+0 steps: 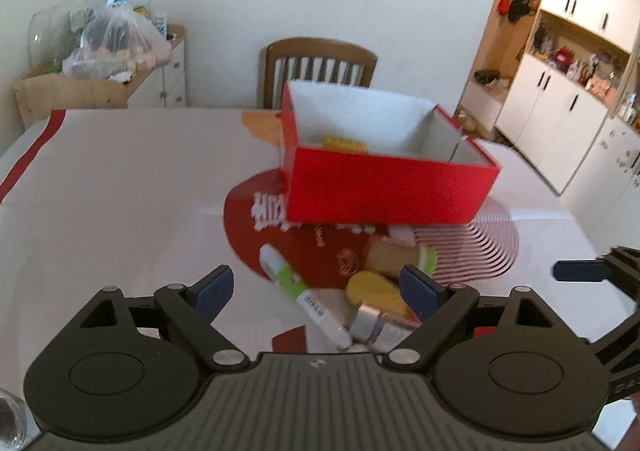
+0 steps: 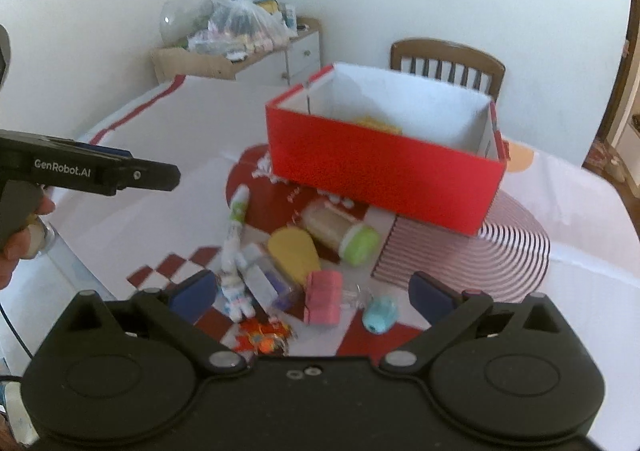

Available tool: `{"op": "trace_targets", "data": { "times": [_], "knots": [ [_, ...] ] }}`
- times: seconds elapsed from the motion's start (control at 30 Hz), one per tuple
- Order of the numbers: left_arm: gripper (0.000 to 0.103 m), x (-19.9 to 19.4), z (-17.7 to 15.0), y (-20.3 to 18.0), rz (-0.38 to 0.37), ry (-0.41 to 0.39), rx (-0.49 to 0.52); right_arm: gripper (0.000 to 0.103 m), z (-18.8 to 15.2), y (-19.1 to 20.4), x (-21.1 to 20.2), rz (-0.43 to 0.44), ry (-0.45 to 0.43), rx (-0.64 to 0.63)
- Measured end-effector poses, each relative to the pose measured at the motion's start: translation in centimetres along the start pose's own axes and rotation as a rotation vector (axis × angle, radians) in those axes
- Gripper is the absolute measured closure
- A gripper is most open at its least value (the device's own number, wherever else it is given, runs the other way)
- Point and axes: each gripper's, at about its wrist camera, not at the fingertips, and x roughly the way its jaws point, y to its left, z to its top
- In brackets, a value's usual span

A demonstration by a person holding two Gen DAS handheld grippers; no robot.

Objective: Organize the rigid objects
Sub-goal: 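Withdraw both tools from the red box toward the remaining items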

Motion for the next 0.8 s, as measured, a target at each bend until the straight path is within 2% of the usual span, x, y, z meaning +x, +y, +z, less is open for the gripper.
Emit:
{"op": "trace_targets", "data": {
  "times": [0.4,0.8],
  "knots": [
    [0.013,5.8,-2.5,1.1,0.076,0.098,-0.031,0.004,-2.9,-2.2,3.3,-0.02,0.079,-0.022],
    [0.013,11.1,-2.5,1.9,0.143,0.161,-0.107,0.029,-3.2,-3.8,8.1,-0.009,0.162,-0.071]
  ]
}}
